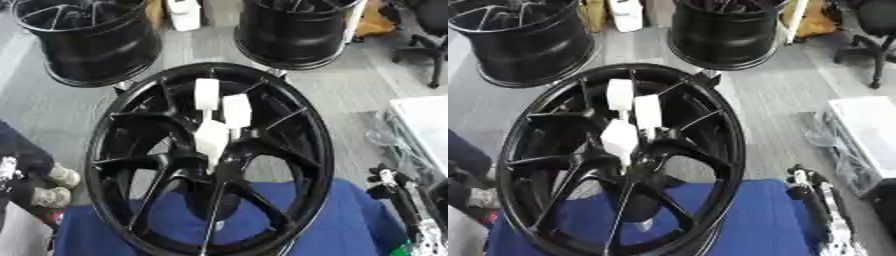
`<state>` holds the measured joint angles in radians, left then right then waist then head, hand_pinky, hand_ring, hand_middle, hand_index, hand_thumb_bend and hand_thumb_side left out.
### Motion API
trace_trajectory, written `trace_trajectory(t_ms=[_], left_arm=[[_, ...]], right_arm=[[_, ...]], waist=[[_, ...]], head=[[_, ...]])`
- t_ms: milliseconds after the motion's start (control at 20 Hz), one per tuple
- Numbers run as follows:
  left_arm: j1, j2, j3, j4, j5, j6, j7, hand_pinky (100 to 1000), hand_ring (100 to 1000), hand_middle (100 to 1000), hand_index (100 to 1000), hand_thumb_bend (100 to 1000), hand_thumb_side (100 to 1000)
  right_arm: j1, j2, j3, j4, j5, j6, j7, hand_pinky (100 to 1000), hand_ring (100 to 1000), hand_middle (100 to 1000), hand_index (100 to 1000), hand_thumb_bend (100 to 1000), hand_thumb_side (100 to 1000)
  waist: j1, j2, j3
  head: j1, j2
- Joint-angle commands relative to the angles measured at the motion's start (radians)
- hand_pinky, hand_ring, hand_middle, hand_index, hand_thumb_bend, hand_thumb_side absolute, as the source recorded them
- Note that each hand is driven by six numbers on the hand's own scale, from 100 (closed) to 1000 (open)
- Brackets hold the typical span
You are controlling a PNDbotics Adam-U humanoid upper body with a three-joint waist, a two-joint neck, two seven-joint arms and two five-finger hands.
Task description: Pull the pin out of the wheel hub.
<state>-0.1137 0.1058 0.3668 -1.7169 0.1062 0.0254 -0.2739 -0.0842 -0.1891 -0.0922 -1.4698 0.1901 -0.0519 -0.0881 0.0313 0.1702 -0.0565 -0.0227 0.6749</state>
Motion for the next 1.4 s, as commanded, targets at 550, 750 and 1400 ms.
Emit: trace_trajectory(t_ms=[550,750,1400], left_arm=[[-0.1,0.548,-0.145,-0.083,0.076,-0.236,-0.057,735,619,614,752,214,344],[-0.175,0.744,-0.266,-0.059,0.071,-0.336,-0.143,738,636,634,773,328,399],[-0.544,0.84,-0.652,0.114,-0.009,-0.378,-0.348,735,669,667,792,498,547]], right_arm=[[0.001,-0.022,0.0,-0.006,0.01,0.001,0.004,590,545,582,711,100,904],[0.0,-0.027,0.005,-0.005,0.012,0.001,0.008,590,545,582,711,100,903],[-0.001,-0.041,0.022,-0.005,0.021,-0.003,0.025,591,545,581,711,100,903]], waist=[[0.019,-0.029,-0.014],[0.026,-0.033,-0.027],[0.048,-0.04,-0.066]], head=[[0.001,0.0],[0.01,-0.006],[0.035,-0.009]])
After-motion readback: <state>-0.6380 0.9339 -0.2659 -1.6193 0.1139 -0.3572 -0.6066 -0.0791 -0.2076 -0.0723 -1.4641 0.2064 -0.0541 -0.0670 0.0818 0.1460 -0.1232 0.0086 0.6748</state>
